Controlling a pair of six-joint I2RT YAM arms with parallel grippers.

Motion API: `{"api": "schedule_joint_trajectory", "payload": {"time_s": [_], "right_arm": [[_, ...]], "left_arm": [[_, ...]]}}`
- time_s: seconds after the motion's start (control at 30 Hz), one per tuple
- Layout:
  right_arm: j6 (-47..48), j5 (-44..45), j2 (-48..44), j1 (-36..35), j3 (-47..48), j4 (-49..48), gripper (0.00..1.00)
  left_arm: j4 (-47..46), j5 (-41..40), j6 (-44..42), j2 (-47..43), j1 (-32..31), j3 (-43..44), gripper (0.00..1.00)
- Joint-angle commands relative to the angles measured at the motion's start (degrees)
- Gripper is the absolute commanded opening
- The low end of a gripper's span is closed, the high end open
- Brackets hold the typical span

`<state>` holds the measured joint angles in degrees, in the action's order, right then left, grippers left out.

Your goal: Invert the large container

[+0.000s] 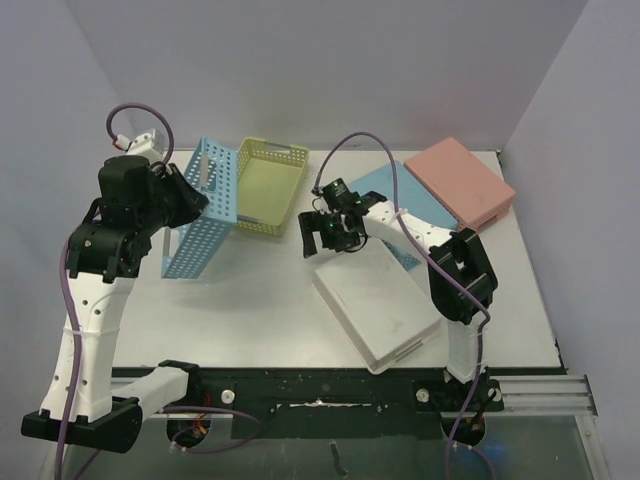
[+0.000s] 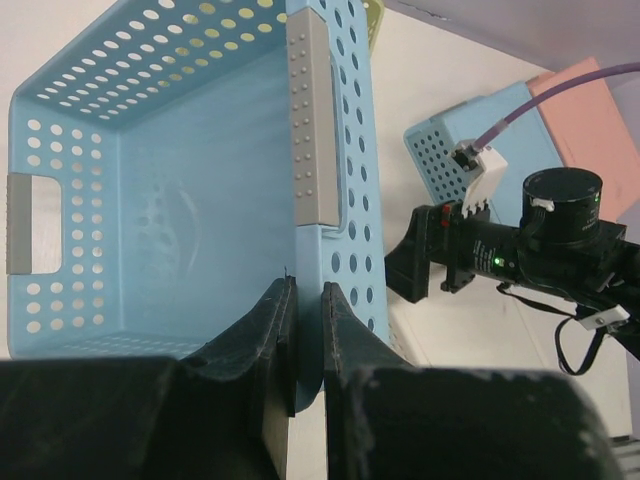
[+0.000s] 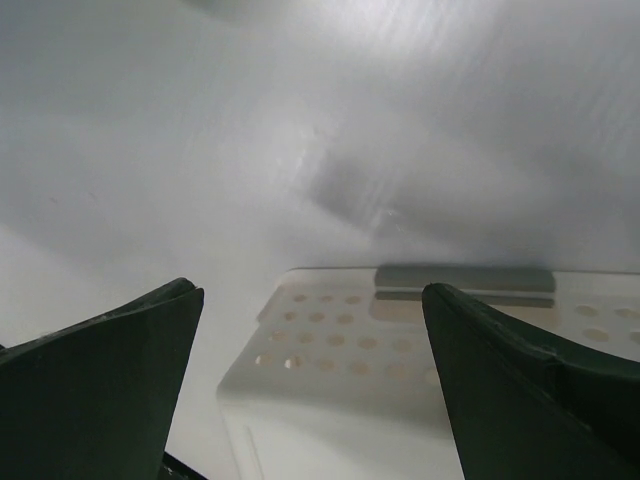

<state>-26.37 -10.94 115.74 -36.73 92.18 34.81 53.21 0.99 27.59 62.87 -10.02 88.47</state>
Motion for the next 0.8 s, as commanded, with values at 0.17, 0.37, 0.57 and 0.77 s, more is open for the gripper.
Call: {"api": "schedule_joint_trajectory", "payload": {"time_s": [0.17,0.37,0.57,0.77], "right_arm": [[2.9,14.3,-16.5,1.0,-5.8,6.9,1.00],[1.4,14.8,-22.4,4.6,-1.7,2.8,1.00],[1.5,13.3,-28.1,10.5,-6.7,1.4,1.00],[0.4,13.1,-32.1,13.3,-12.9,1.5,1.00]], "left_arm": [[-13.4,13.9,0.1,-0.3,0.2,-2.5,0.00],[-23.8,28.0,7.0,-0.9,0.6,-9.5,0.00],[-37.1,40.3,18.3,-2.9,1.5,-19.5,0.00],[-42.3,42.9,23.4,-6.4,3.2,-23.0,0.00]]}}
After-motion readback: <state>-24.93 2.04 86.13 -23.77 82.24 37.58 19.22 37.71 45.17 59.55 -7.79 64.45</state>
